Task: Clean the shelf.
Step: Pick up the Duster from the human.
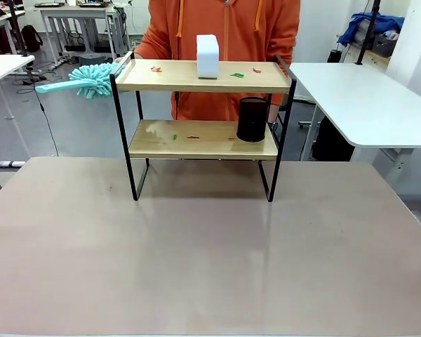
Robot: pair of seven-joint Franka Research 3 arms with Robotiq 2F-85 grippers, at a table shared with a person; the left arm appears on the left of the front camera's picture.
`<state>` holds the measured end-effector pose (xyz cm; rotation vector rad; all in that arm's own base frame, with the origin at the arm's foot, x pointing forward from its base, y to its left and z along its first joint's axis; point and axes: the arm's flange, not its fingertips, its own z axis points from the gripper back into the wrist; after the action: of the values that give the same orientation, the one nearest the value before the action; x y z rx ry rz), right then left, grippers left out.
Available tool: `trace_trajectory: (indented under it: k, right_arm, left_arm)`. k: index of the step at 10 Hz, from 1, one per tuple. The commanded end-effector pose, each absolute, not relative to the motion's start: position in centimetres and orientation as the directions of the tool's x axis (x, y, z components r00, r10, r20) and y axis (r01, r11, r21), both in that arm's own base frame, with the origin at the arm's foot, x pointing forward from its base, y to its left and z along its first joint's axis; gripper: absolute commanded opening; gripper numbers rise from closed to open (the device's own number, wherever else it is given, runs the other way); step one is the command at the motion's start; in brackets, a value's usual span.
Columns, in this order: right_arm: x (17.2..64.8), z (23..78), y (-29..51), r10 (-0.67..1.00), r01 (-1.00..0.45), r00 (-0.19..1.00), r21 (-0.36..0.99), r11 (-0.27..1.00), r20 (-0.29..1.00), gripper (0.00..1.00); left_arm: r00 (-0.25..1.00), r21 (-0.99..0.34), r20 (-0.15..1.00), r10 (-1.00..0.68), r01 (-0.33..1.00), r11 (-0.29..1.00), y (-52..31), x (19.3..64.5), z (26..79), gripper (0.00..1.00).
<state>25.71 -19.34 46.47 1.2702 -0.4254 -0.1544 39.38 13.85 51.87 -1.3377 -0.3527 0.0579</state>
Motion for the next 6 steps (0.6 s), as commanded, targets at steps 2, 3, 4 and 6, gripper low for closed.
trace_trajectory:
  k: [2,3,4,6]
  right_arm:
    - [25.8,46.6,-19.4,-0.332,-0.141,0.911,0.942,0.306,0.244,1.0]
    - [25.8,46.6,-19.4,-0.332,-0.141,0.911,0.942,0.306,0.244,1.0]
    - [25.8,46.6,-19.4,-0.332,-0.141,0.911,0.942,0.306,0.244,1.0]
    - [25.8,46.6,-19.4,-0.332,-0.141,0.911,0.942,0.306,0.244,1.0]
  left_arm:
    - [0.967,-0.975,0.012,0.255,-0.045,0.216,12.8,48.8,53.9,1.0]
    - [0.988,-0.941,-0.034,0.15,-0.082,0.328,11.6,47.7,53.3,1.0]
    - [0.973,-0.98,0.069,0.221,0.025,0.195,12.1,47.4,54.0,1.0]
    - [0.992,-0.969,-0.051,0.112,-0.076,0.235,10.5,49.6,53.2,1.0]
